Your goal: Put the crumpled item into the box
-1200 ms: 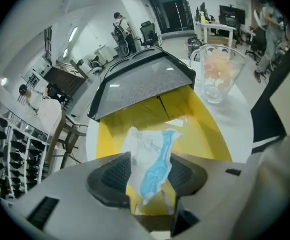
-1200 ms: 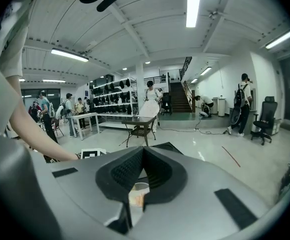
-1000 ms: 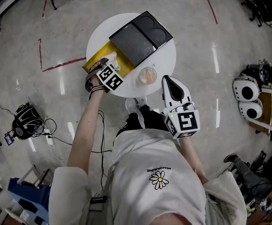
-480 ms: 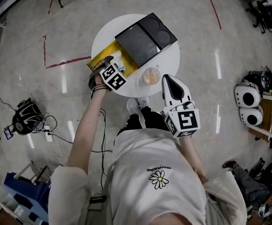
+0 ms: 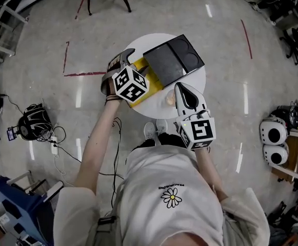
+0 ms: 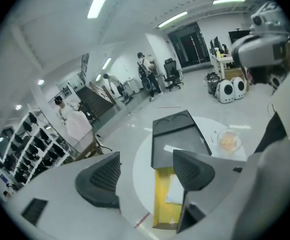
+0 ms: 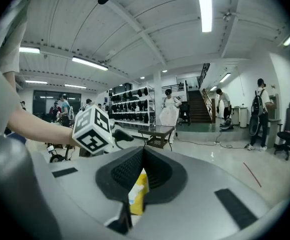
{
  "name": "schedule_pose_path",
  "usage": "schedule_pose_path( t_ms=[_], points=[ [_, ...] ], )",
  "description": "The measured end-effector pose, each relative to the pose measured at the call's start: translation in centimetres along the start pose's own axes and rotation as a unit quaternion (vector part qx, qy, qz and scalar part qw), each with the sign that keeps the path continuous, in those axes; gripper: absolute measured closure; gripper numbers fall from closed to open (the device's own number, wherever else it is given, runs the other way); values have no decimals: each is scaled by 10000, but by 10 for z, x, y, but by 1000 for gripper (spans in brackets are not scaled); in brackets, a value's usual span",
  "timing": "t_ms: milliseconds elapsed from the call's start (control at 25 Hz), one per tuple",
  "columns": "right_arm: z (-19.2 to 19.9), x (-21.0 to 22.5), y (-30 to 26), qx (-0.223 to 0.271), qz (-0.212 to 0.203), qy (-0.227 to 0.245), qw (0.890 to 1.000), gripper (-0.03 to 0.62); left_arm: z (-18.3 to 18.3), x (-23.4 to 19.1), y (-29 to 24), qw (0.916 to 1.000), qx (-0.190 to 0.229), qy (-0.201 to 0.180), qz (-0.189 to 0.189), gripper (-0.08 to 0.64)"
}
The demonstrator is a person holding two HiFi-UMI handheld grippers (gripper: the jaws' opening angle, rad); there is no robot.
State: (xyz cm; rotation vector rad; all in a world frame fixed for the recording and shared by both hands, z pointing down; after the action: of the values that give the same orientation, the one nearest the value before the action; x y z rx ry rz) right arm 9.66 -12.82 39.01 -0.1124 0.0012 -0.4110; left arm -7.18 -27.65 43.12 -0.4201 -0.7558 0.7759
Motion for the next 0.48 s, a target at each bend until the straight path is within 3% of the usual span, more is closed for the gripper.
schedule_pose_path(
  t_ms=[40,120,240,360,480],
  points=[
    [-3,1,-5,57,-62,12,10000,589,-11,-9,10,9996,193,-21,-225,241],
    [-8,2,-14,166,-181,37,9997,589,-31,-26,32,9955,597,-71,-736,346],
    [-16,2,-25,300,-344,61,9989,589,-49,-41,68,9826,1133,-3,-1472,446],
    [-23,1,-34,407,-465,91,9980,589,-57,-45,105,9631,1657,369,-2088,504],
    [-26,0,-43,475,-574,112,9972,589,-55,-43,136,9375,2171,983,-2535,553]
  ],
)
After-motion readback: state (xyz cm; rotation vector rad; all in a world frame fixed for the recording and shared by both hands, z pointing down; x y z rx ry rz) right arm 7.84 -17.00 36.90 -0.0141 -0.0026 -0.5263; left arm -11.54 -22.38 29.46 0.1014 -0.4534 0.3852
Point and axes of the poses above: the fingertips, and each gripper's own axes: y backward along the fingers, x to its right, z out of its underside, the point moved 9 cm from there along y, backward along the fingers, and after that the axes turned 6 degrees about x, right-handed, at the moved point
